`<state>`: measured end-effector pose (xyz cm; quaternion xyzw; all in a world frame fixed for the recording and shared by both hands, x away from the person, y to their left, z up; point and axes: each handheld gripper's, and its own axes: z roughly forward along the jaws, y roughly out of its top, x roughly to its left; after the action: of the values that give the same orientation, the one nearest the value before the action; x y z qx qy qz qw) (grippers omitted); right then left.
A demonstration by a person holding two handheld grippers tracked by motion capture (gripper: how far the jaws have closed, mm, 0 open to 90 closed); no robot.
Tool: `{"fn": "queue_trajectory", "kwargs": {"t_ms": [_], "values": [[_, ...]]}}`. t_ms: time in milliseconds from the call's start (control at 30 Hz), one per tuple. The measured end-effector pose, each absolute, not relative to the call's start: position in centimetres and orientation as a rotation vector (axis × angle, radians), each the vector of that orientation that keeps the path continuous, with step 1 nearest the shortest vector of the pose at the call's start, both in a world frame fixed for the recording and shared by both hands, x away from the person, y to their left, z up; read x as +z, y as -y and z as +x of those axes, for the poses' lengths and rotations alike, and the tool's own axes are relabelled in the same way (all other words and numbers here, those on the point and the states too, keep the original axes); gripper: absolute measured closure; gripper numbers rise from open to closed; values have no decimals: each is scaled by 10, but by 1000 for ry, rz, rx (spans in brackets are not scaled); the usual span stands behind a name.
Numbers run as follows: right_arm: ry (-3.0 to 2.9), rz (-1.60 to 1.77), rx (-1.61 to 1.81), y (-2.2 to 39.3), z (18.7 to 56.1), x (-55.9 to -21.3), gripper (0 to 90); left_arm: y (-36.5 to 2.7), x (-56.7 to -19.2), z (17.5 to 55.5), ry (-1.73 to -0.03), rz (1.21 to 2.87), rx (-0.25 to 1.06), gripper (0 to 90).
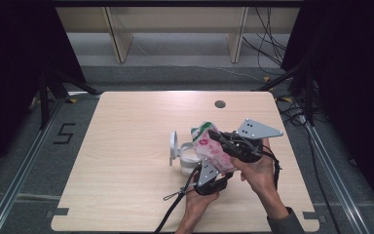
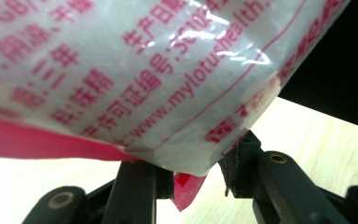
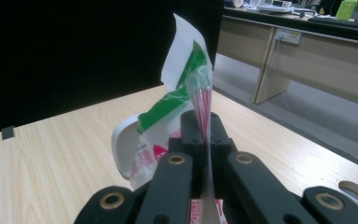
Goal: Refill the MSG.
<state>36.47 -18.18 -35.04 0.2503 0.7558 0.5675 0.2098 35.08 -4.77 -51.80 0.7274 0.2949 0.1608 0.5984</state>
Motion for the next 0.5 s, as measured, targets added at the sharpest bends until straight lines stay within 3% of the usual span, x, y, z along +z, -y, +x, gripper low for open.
{"fn": "queue_trajectory", "kwargs": {"t_ms": [500], "values": [[-2078,748,1592,203,361,-354,900,47,-518,351,-723,1731,345,584]]}}
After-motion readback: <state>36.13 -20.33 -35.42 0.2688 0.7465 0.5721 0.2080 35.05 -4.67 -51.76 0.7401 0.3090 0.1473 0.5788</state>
